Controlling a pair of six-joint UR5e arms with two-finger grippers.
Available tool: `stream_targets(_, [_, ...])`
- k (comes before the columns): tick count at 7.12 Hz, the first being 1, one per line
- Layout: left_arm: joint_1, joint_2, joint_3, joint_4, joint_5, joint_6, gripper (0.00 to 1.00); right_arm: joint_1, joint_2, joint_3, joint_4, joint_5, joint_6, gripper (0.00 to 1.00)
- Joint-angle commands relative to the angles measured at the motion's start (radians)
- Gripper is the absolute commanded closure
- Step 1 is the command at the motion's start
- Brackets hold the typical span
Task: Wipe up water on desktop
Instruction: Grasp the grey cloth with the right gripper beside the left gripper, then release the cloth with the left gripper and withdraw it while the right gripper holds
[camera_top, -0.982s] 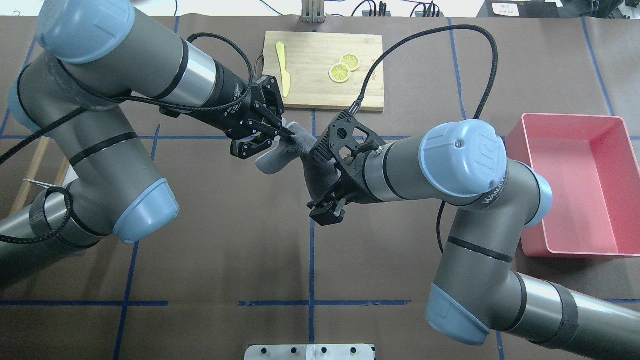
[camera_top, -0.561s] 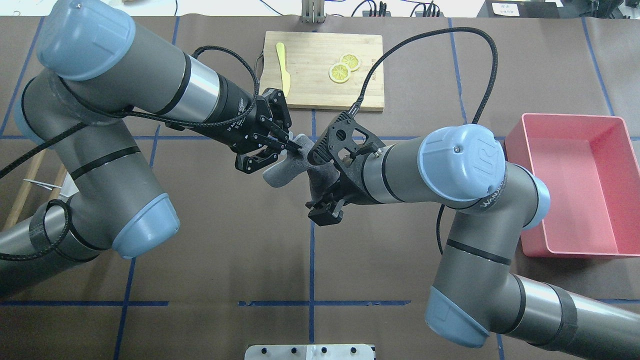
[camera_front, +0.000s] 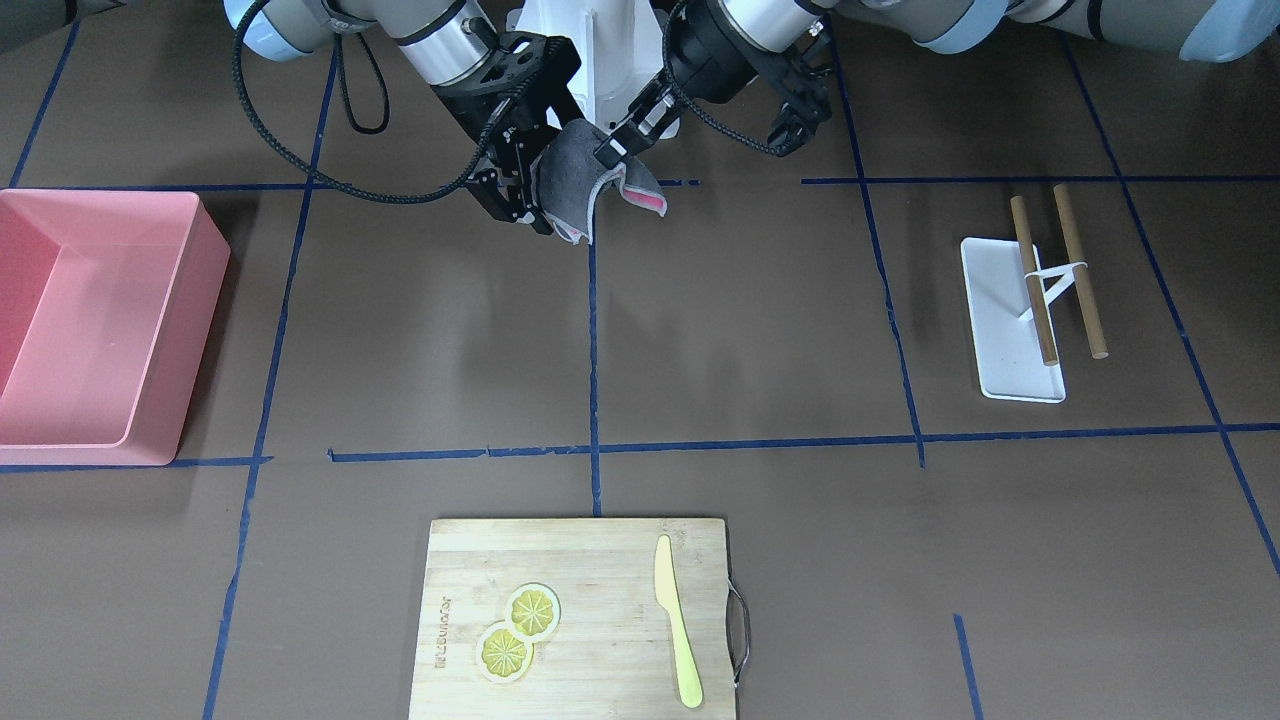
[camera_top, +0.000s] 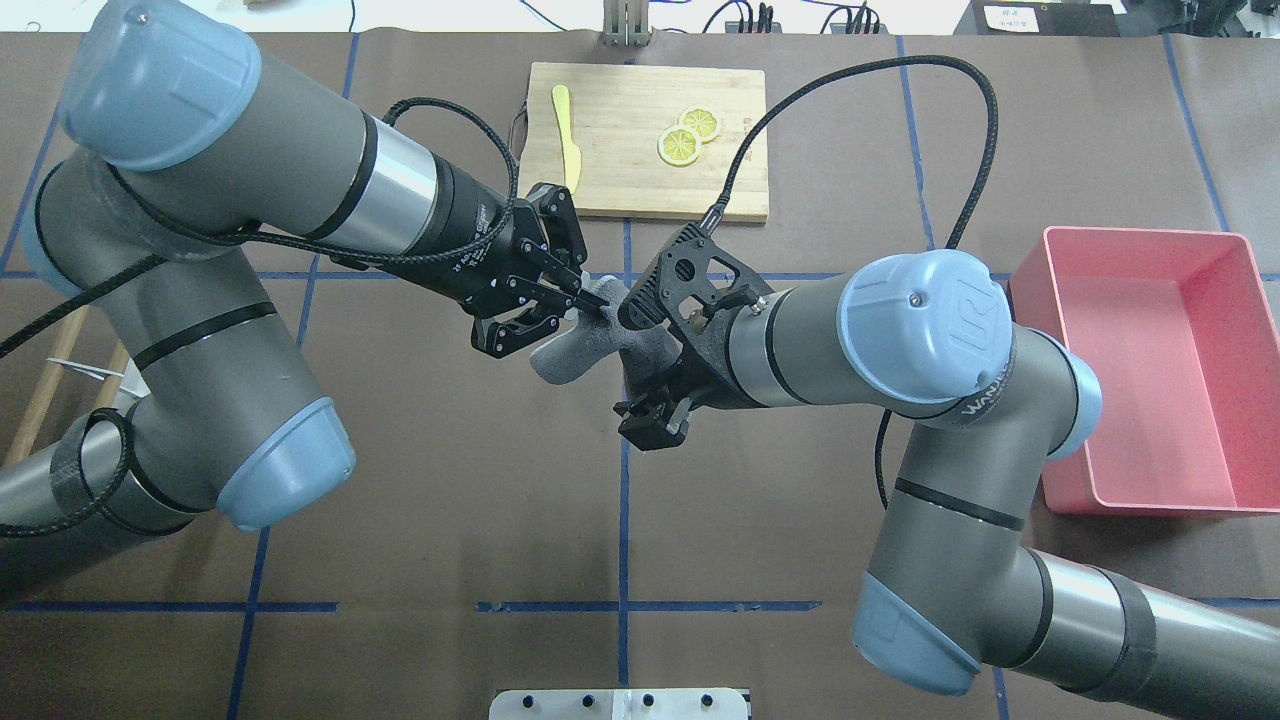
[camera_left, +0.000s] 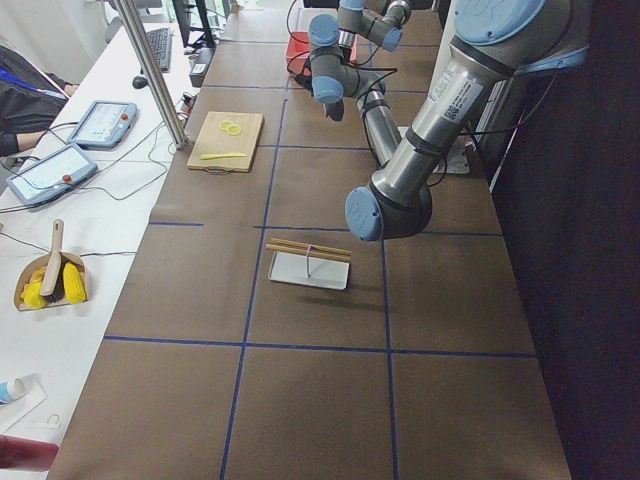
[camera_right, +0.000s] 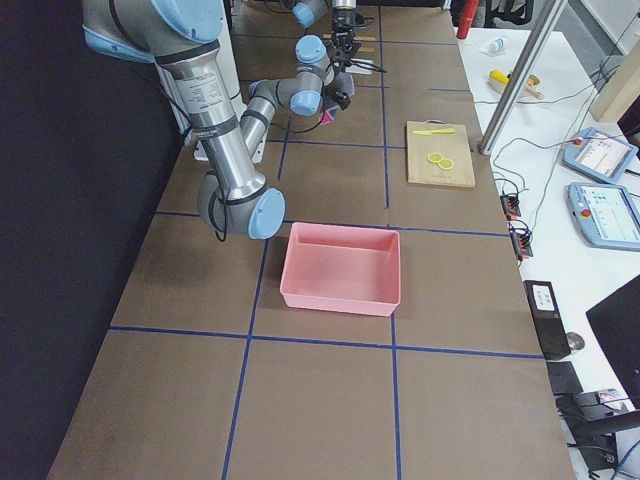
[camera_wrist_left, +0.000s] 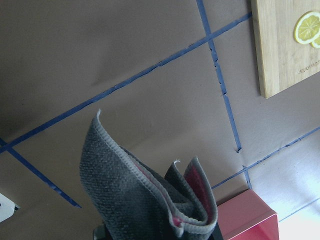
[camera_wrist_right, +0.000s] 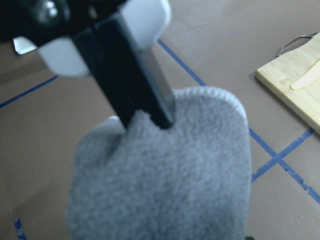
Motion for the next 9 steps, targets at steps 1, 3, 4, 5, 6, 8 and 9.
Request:
stream_targets(1, [0.001, 0.002, -0.002, 0.0, 0.0, 0.001, 0.99, 0.0, -0.001, 0.004, 0.01, 0.0, 0.096, 1.0])
stream_targets(3, [0.001, 0.002, -0.004, 0.0, 0.0, 0.001, 0.98, 0.0, -0.006, 0.004, 0.037, -0.003, 0.093, 1.0])
stream_targets(4, [0.001, 0.002, -0.004, 0.0, 0.0, 0.002, 0.97, 0.002, -0.01, 0.004, 0.037, -0.006, 0.093, 1.0])
stream_targets(5, [0.001, 0.005, -0.005, 0.0, 0.0, 0.002, 0.96, 0.003, -0.012, 0.004, 0.037, -0.017, 0.087, 1.0])
stream_targets(6, [0.001, 0.008, -0.007, 0.0, 0.0, 0.002, 0.95, 0.003, -0.013, 0.004, 0.036, -0.035, 0.084, 1.0])
stream_targets(8, [-0.001, 0.023, -0.008, -0.008, 0.006, 0.044, 0.18, 0.005, -0.019, 0.004, 0.036, -0.035, 0.081, 1.0])
stream_targets(9, [-0.001, 0.061, -0.025, -0.047, 0.021, 0.118, 0.0, 0.006, -0.021, 0.004, 0.034, -0.035, 0.08, 1.0])
